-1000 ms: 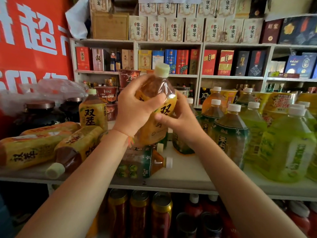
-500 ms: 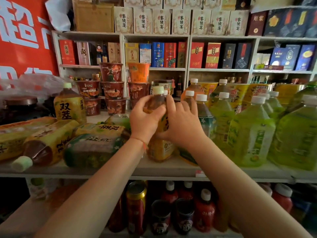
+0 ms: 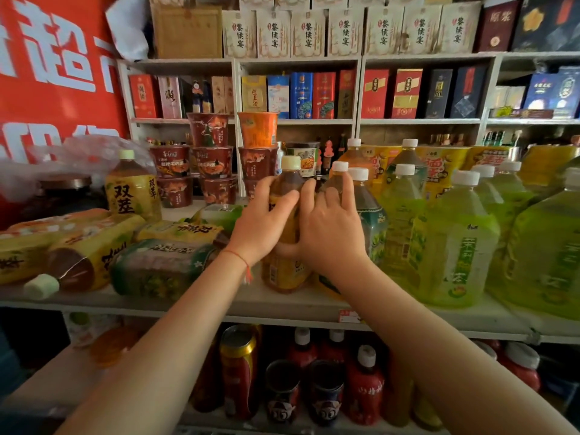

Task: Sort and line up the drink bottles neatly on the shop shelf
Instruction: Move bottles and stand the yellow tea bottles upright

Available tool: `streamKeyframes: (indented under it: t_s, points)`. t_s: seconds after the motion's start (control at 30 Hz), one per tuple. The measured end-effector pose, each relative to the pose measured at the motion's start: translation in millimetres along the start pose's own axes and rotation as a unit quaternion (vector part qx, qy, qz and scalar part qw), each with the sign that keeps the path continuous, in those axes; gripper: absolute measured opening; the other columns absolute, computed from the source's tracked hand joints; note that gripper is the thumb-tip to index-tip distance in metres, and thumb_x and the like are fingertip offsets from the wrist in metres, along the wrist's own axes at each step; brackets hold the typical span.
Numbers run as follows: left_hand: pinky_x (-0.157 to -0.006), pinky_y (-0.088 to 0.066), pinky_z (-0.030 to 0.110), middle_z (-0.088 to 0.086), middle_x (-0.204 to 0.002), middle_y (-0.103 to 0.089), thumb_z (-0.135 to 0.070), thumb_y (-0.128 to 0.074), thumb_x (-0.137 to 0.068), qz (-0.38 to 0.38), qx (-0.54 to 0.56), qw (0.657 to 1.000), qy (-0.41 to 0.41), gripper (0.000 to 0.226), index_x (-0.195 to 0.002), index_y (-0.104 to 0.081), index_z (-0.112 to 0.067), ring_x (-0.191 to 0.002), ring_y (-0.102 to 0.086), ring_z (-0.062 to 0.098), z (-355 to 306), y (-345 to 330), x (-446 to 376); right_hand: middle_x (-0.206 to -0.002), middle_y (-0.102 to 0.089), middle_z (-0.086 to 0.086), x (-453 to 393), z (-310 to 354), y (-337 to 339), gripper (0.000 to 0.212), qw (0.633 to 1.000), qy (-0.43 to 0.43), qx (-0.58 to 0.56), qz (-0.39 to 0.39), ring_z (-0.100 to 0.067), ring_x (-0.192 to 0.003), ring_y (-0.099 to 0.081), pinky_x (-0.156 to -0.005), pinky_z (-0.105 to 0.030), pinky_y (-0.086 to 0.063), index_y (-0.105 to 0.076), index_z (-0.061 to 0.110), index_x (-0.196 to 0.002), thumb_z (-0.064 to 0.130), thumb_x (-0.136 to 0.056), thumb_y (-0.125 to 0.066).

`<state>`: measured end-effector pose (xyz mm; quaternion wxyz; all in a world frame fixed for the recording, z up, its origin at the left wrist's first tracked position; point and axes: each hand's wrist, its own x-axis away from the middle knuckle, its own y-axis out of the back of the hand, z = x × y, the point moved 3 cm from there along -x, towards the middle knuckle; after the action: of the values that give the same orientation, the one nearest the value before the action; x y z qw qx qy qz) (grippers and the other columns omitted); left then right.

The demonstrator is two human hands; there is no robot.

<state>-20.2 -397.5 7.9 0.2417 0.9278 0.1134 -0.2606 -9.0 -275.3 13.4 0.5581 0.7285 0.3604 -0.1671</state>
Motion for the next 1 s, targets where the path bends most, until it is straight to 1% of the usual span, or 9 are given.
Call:
streamKeyframes:
  t_s: [0.2,0.33,0.47,0.63,0.77,0.83,0.9,0.93,1.0]
  points:
    - [-0.113,-0.038,0.049,-0.013,-0.134,-0.055,-0.06,-0.047,-0.096,0.004,0.023,1.0,0.015,0.051,-0.141,-0.039,-0.038,-0.127,-0.051,0.017,-8,-15,1,-0.12,-0.063,-0.023,5,-14,-11,0.111,1.0,0.001,-0.01,-0.02,-0.04,-0.113,-0.056,-0.12,-0.059,-0.008,-0.039,-0.008,-0.142,0.084,-0.081,-0.027]
    - [-0.115,-0.036,0.05,-0.006,-0.15,-0.05,-0.072,-0.043,-0.083,0.001,0.027,0.999,0.033,0.08,-0.152,-0.033,-0.033,-0.137,-0.047,0.02,-14,-27,2,-0.13,-0.058,-0.025,7,-25,-20,0.109,0.999,-0.012,-0.031,-0.021,-0.042,-0.123,-0.05,-0.121,-0.056,-0.003,-0.034,-0.007,-0.146,0.082,-0.084,-0.026]
    - [-0.117,-0.032,0.037,-0.011,-0.146,-0.046,-0.055,-0.042,-0.102,0.027,0.045,0.998,0.03,0.058,-0.153,-0.032,-0.03,-0.138,-0.042,0.013,-19,-28,3,-0.149,-0.04,-0.029,11,-21,-21,0.105,0.997,-0.004,-0.054,-0.05,-0.042,-0.141,-0.034,-0.121,-0.054,0.001,-0.027,-0.006,-0.15,0.078,-0.086,-0.033]
    - [-0.09,-0.037,0.008,-0.017,-0.12,-0.058,-0.044,-0.029,-0.109,0.039,-0.061,0.997,0.0,0.039,-0.134,-0.055,-0.028,-0.103,-0.051,-0.01,-21,7,6,-0.152,-0.035,-0.032,15,-1,-13,0.085,0.977,0.035,-0.139,-0.157,-0.044,-0.144,-0.032,-0.122,-0.053,-0.011,-0.033,-0.005,-0.148,0.053,-0.09,-0.051]
    - [-0.073,-0.048,0.031,-0.001,-0.096,-0.067,-0.04,-0.039,-0.107,0.011,-0.192,0.981,0.012,0.033,-0.111,-0.065,-0.02,-0.087,-0.063,0.013,-2,50,5,-0.148,-0.042,-0.028,14,16,-6,0.06,0.958,0.074,-0.183,-0.206,-0.043,-0.143,-0.033,-0.122,-0.052,-0.013,-0.047,-0.002,-0.139,0.034,-0.091,-0.055]
    - [-0.072,-0.052,0.03,-0.006,-0.093,-0.068,-0.041,-0.045,-0.105,0.018,-0.243,0.969,0.033,0.029,-0.11,-0.067,-0.024,-0.083,-0.064,0.012,15,72,4,-0.134,-0.055,-0.021,14,35,1,0.043,0.945,0.122,-0.209,-0.221,-0.038,-0.131,-0.047,-0.116,-0.051,-0.031,-0.055,0.002,-0.128,0.023,-0.091,-0.052]
    - [-0.08,-0.055,0.036,-0.007,-0.097,-0.07,-0.04,-0.049,-0.103,0.025,-0.28,0.959,0.031,0.028,-0.111,-0.071,-0.024,-0.086,-0.065,0.012,28,88,3,-0.108,-0.062,-0.009,8,59,6,0.021,0.936,0.148,-0.284,-0.149,-0.029,-0.105,-0.059,-0.089,-0.04,-0.05,-0.058,0.01,-0.11,0.018,-0.092,-0.05]
    - [-0.083,-0.055,0.036,-0.005,-0.101,-0.071,-0.038,-0.051,-0.102,0.035,-0.301,0.953,0.022,0.028,-0.111,-0.072,-0.023,-0.089,-0.065,0.013,35,97,2,-0.1,-0.059,-0.005,2,74,5,0.012,0.934,0.133,-0.322,-0.08,-0.026,-0.097,-0.058,-0.077,-0.034,-0.048,-0.055,0.013,-0.103,0.017,-0.095,-0.049]
    - [-0.083,-0.053,0.033,-0.001,-0.106,-0.071,-0.034,-0.052,-0.101,0.077,-0.345,0.935,0.02,0.028,-0.114,-0.073,-0.021,-0.092,-0.064,0.016,48,108,2,-0.104,-0.055,-0.005,-16,98,-13,0.009,0.925,0.05,-0.368,0.085,-0.024,-0.099,-0.055,-0.077,-0.031,-0.045,-0.05,0.015,-0.105,0.018,-0.098,-0.046]
